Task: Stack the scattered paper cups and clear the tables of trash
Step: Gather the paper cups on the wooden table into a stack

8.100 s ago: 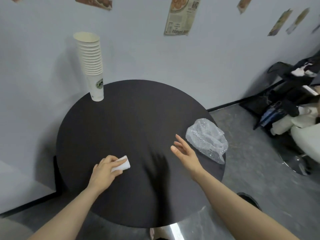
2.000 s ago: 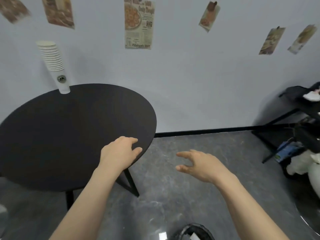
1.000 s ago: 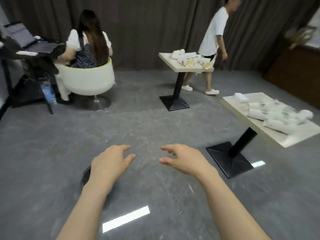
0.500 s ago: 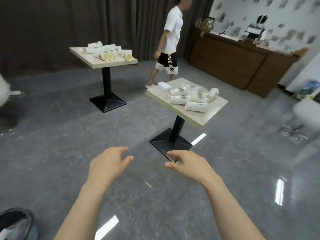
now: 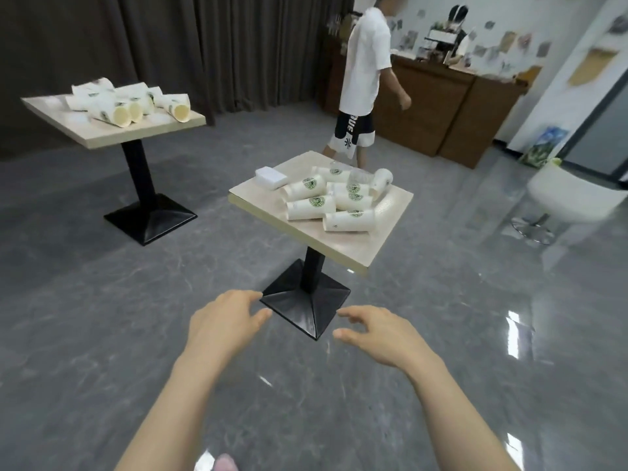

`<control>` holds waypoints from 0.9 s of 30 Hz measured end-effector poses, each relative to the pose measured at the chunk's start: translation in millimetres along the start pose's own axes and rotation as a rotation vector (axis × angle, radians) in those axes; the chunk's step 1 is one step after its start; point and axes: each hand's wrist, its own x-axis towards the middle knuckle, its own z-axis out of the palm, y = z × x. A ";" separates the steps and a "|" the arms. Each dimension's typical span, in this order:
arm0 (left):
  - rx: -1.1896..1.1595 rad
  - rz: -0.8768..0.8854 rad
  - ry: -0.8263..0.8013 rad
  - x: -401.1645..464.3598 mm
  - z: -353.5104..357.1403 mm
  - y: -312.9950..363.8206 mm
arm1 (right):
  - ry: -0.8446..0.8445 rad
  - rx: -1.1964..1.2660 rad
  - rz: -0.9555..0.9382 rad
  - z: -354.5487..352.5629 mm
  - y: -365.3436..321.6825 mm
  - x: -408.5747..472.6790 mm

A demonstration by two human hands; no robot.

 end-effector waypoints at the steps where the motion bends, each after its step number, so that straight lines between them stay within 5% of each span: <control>1: 0.004 0.015 -0.001 20.1 -3.9 3.1 | 0.005 0.009 0.015 -7.6 0.5 16.2; 12: 0.064 0.212 -0.139 219.0 -6.9 44.0 | 0.104 0.239 0.177 -57.2 23.5 172.0; 20: -0.010 0.383 -0.226 340.0 46.3 87.6 | 0.286 0.676 0.119 -73.2 104.0 291.4; 27: 0.012 0.475 -0.272 432.5 101.7 131.8 | 0.249 0.910 0.185 -87.6 181.4 398.9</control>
